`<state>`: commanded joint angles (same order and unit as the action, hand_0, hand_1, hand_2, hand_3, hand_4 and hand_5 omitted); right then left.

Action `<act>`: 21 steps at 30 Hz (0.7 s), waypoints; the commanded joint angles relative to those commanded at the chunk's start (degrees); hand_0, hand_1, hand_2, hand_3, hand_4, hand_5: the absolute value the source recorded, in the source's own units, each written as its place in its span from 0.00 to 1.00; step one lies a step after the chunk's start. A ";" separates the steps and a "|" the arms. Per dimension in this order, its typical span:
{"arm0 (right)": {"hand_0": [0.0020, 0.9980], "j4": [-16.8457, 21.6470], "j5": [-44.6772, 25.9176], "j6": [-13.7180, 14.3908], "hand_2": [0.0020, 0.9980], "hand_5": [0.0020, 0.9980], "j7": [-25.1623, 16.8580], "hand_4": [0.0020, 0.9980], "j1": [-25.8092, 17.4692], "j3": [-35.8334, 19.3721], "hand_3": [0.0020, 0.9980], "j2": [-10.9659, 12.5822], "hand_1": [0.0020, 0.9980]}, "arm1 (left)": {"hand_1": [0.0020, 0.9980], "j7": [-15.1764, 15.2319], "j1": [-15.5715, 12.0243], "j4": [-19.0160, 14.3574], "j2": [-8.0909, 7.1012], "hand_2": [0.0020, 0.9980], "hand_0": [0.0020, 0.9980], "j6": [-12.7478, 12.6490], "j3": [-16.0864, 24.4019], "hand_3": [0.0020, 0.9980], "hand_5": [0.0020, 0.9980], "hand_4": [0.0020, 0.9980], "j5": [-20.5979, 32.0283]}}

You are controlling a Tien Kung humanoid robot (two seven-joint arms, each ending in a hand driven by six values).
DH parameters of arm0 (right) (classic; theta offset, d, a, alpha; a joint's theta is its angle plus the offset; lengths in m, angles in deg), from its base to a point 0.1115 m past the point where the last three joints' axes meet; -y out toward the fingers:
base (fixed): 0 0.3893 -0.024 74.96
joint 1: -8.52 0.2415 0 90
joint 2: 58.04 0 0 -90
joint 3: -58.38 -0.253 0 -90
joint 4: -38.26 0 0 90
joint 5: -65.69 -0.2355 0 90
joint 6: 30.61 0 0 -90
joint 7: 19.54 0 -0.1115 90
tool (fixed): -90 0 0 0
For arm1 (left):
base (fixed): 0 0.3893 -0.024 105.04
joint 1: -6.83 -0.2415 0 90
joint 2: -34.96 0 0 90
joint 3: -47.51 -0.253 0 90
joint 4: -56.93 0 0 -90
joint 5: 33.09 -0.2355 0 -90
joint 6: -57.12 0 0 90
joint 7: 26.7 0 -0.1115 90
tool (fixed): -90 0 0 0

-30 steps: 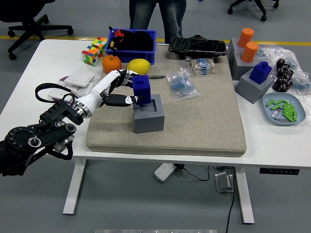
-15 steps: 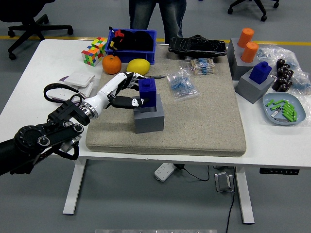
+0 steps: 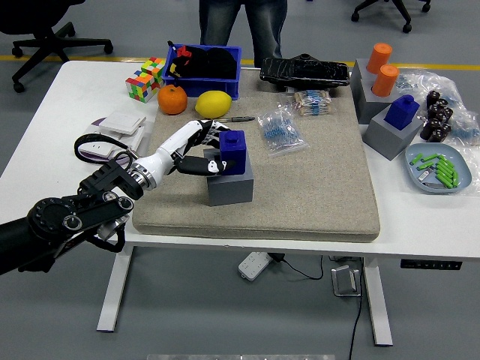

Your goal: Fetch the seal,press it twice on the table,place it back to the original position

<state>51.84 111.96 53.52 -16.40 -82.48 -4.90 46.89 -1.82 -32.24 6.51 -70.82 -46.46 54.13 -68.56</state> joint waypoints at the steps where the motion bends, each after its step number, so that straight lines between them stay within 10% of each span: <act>1: 0.73 0.01 -0.01 -0.02 0.65 0.51 0.01 0.72 0.02 0.01 0.62 0.00 0.68 | 0.52 -0.02 0.11 0.27 0.00 0.48 0.65 -0.01 -0.21 0.58 0.00 0.71 -0.10; 21: 0.73 -0.05 -0.12 -0.03 0.65 0.52 0.04 0.72 0.01 0.45 0.62 0.10 0.68 | 0.52 -0.12 0.01 1.86 -0.21 0.48 0.65 0.12 -1.24 0.59 0.00 0.71 0.08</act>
<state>51.79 111.84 53.49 -16.35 -82.48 -4.45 46.99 -1.93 -32.23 8.37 -71.03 -46.34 52.89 -68.48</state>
